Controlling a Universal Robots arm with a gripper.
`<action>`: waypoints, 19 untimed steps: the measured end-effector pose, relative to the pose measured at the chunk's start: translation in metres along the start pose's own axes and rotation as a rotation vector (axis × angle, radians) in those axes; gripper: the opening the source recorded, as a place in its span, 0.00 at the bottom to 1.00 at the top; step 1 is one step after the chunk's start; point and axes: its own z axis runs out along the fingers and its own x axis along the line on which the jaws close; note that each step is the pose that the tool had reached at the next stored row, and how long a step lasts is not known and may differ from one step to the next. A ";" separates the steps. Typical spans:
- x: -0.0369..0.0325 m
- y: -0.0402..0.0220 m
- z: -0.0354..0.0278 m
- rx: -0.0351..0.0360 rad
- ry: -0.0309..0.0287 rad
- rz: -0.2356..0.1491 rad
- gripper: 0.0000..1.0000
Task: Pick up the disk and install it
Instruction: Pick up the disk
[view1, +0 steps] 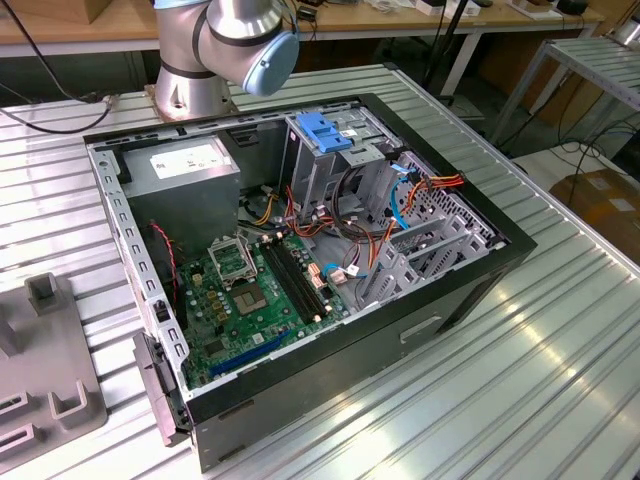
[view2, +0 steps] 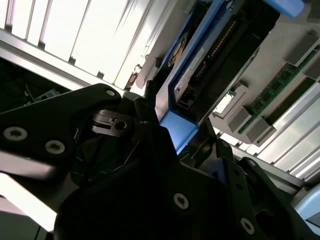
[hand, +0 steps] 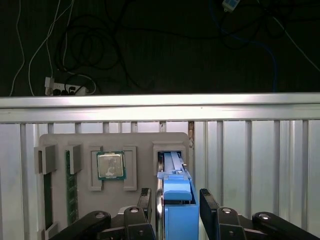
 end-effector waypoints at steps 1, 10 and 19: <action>0.0000 0.0000 0.0000 -0.0001 0.0001 0.000 0.51; 0.0000 0.0000 0.0002 0.0001 0.0000 0.000 0.37; 0.0001 0.0000 0.0003 0.0001 0.0000 0.000 0.37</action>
